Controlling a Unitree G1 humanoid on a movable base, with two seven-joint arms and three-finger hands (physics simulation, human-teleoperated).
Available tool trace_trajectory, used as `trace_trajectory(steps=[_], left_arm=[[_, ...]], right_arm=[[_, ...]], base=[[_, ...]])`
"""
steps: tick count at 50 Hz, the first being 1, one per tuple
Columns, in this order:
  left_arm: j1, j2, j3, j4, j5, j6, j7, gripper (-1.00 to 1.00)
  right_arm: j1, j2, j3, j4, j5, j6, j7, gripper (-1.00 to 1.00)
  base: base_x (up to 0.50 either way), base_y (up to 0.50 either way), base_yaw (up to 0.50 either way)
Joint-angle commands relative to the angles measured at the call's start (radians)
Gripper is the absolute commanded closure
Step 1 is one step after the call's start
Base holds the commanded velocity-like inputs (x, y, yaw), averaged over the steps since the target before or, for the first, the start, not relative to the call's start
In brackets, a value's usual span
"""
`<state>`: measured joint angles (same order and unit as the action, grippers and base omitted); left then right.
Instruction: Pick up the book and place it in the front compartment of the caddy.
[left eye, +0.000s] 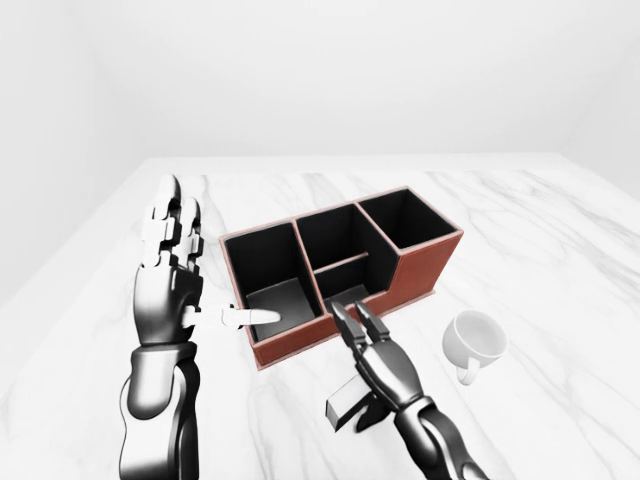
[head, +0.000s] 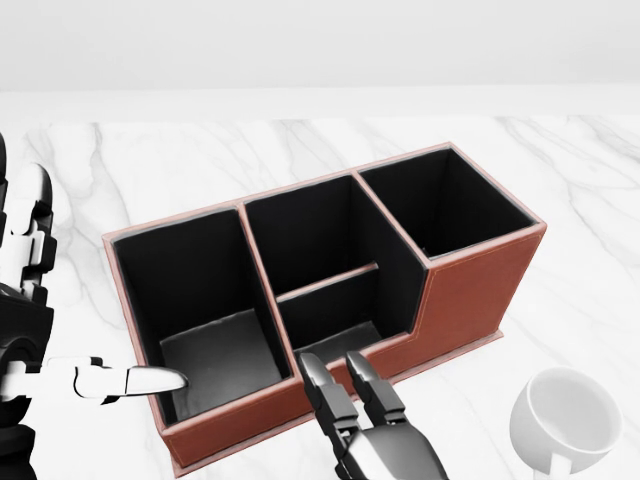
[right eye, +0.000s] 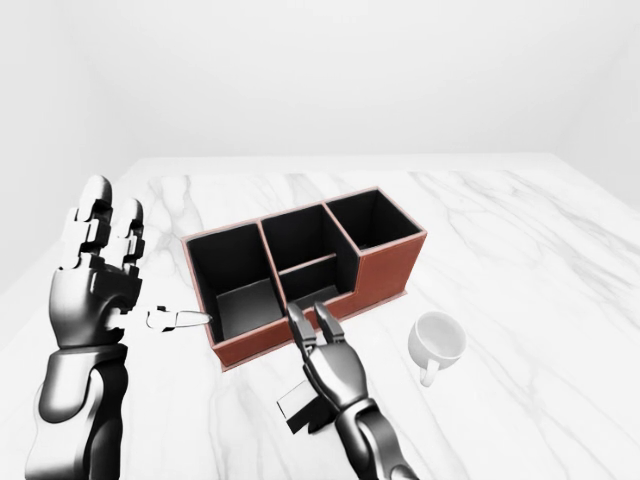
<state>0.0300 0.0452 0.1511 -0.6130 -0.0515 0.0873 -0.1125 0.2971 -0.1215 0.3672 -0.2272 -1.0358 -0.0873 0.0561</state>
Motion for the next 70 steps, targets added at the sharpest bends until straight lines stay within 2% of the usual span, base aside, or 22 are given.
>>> trace_trajectory(steps=[1,19,20,21,22,23,42,70], left_arm=[[0.002,-0.001,-0.001,0.0,0.001,0.0,0.0,-1.0],[0.0,0.0,0.001,-0.001,0.0,0.0,-0.001,-1.0],[0.001,0.0,0.001,0.001,0.0,0.0,-0.001,-1.0],[0.0,0.0,0.002,0.002,0.0,0.0,-0.001,-1.0],[-0.001,0.0,0.002,0.001,0.0,0.0,0.0,-1.0],[0.0,0.0,0.001,-0.001,0.0,0.0,0.0,-1.0],[0.002,0.0,0.001,-0.001,0.0,0.0,-0.001,-1.0],[-0.003,0.002,0.004,-0.002,-0.004,0.0,0.001,-1.0]], right_arm=[[0.007,-0.004,0.01,0.028,-0.008,0.0,-0.025,-1.0],[0.01,-0.007,0.016,0.051,-0.006,0.0,-0.037,-1.0],[0.01,-0.007,0.016,0.051,-0.005,0.0,-0.039,-0.53],[0.011,-0.006,0.016,0.05,-0.003,0.0,-0.037,0.58],[0.01,-0.006,0.016,0.05,-0.003,0.0,-0.037,0.95],[0.011,-0.007,0.016,0.049,-0.001,0.0,-0.036,1.0],[0.012,-0.009,0.017,0.014,0.005,0.0,-0.015,1.0],[-0.047,0.03,-0.092,-0.209,0.052,0.0,0.173,1.0]], base=[[0.0,0.0,0.0],[0.0,0.0,0.0],[0.0,0.0,0.0],[0.0,0.0,0.0],[0.0,0.0,0.0],[0.0,0.0,0.0],[0.0,0.0,0.0],[0.0,0.0,0.0]])
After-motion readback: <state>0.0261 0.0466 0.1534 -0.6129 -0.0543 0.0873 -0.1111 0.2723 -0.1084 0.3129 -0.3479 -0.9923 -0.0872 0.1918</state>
